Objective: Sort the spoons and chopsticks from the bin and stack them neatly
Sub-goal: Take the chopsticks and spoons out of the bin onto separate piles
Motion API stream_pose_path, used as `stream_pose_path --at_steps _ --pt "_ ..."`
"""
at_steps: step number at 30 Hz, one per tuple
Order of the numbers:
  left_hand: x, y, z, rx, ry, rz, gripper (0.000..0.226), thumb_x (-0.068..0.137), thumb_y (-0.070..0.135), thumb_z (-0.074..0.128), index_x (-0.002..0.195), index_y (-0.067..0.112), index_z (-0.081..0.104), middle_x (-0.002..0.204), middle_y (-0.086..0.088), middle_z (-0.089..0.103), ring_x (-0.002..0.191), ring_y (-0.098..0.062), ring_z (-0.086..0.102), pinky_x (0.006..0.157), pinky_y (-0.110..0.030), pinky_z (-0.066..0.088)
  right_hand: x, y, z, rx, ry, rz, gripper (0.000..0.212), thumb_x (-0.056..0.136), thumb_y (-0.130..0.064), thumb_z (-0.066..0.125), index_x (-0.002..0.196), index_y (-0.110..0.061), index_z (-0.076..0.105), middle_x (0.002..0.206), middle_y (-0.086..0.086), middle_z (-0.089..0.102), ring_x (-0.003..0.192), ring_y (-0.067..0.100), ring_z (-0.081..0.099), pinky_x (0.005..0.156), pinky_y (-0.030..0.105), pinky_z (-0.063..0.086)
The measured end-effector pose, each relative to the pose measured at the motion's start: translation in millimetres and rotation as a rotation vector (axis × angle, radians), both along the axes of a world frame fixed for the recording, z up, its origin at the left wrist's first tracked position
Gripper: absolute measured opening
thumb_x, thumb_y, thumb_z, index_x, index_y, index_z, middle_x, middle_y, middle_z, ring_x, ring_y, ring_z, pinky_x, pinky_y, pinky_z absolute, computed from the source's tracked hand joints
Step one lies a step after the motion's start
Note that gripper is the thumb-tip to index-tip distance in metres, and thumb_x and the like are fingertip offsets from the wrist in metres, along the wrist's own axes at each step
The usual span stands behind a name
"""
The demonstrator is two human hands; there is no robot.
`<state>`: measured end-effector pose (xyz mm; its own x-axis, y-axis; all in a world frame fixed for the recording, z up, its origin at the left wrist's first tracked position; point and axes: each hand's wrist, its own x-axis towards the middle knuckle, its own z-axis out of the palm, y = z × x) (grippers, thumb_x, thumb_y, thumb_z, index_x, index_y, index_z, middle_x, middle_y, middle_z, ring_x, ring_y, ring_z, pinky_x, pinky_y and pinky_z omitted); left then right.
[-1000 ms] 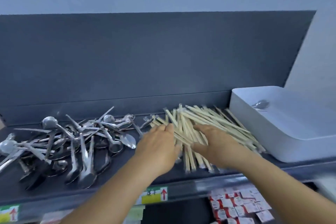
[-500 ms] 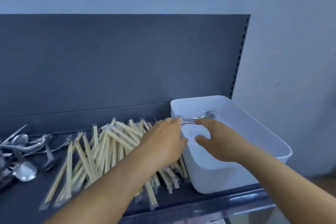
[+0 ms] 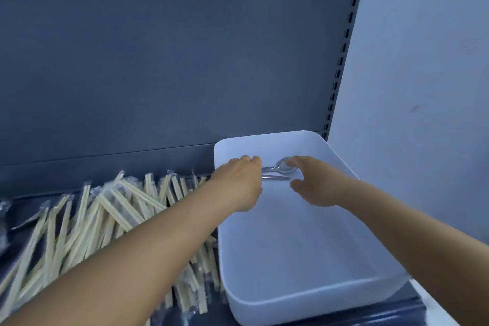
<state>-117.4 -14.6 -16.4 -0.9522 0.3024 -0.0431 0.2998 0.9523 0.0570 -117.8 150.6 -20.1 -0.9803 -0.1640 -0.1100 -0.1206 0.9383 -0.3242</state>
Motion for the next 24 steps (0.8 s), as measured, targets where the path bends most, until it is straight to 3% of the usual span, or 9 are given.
stream_pose_path --at_steps 3,7,10,13,16,20,22,24 --pt "-22.0 5.3 -7.9 -0.06 -0.037 0.0 0.017 0.092 0.017 0.049 0.099 0.017 0.034 0.098 0.0 0.039 0.09 -0.021 0.039 0.06 -0.03 0.03 -23.6 -2.5 -9.6 0.078 -0.045 0.007 0.047 0.094 -0.017 0.042 0.14 -0.021 0.034 0.143 0.003 0.038 0.127 0.025 0.042 0.1 0.032 0.035" --pt "-45.9 8.7 -23.7 -0.144 -0.101 -0.031 0.034 0.092 0.014 0.051 0.123 0.014 0.038 0.12 -0.004 0.046 0.109 -0.025 0.046 0.071 -0.034 0.036 -55.4 -8.3 -25.4 0.172 -0.079 0.074 0.04 0.09 -0.01 0.041 0.129 -0.016 0.042 0.131 0.005 0.046 0.119 0.025 0.046 0.091 0.028 0.038" --pt "-59.5 6.3 -34.1 -0.234 -0.184 -0.032 0.044 0.091 0.01 0.048 0.132 0.012 0.032 0.132 -0.006 0.041 0.119 -0.027 0.043 0.087 -0.038 0.042 -70.4 -10.0 -35.7 0.22 -0.1 0.147 0.05 0.089 -0.009 0.04 0.138 -0.02 0.035 0.143 0.0 0.036 0.133 0.023 0.032 0.105 0.038 0.034" --pt "-68.3 6.5 -39.4 -0.34 -0.245 -0.063 0.064 0.089 0.007 0.047 0.146 0.013 0.018 0.145 -0.006 0.029 0.134 -0.028 0.03 0.101 -0.041 0.035 -74.7 -8.4 -44.5 0.31 -0.132 0.17 0.06 0.092 -0.014 0.038 0.148 -0.025 0.019 0.152 -0.007 0.021 0.141 0.022 0.017 0.11 0.042 0.029" --pt "-68.0 9.5 -38.4 -0.37 -0.271 -0.076 0.059 0.089 0.004 0.046 0.142 0.016 0.025 0.138 -0.005 0.031 0.128 -0.03 0.034 0.086 -0.038 0.031 -73.4 -9.3 -48.8 0.392 -0.105 0.142 0.058 0.09 -0.014 0.041 0.145 -0.023 0.023 0.145 0.0 0.03 0.135 0.027 0.025 0.102 0.039 0.035" --pt "-65.5 8.0 -39.1 -0.336 -0.213 -0.126 0.052 0.085 -0.003 0.046 0.133 0.013 0.037 0.125 -0.006 0.035 0.111 -0.028 0.046 0.066 -0.032 0.03 -75.0 -7.1 -47.4 0.408 -0.114 0.073 0.038 0.086 -0.007 0.042 0.122 -0.013 0.051 0.125 0.007 0.046 0.113 0.027 0.049 0.081 0.031 0.043" --pt "-63.1 6.8 -39.0 -0.28 -0.202 -0.14 0.047 0.086 -0.005 0.046 0.129 0.011 0.04 0.122 -0.008 0.036 0.107 -0.029 0.047 0.065 -0.034 0.029 -75.2 -2.5 -45.7 0.378 -0.041 0.013 0.035 0.085 -0.008 0.043 0.116 -0.016 0.057 0.121 0.007 0.048 0.109 0.027 0.05 0.074 0.028 0.04" --pt "-60.3 6.3 -38.2 -0.229 -0.197 -0.162 0.043 0.086 -0.006 0.045 0.126 0.008 0.041 0.121 -0.009 0.038 0.104 -0.03 0.048 0.069 -0.036 0.031 -76.0 4.2 -47.7 0.308 0.042 -0.012 0.042 0.084 -0.008 0.04 0.122 -0.022 0.052 0.126 0.004 0.041 0.115 0.027 0.041 0.078 0.03 0.037"
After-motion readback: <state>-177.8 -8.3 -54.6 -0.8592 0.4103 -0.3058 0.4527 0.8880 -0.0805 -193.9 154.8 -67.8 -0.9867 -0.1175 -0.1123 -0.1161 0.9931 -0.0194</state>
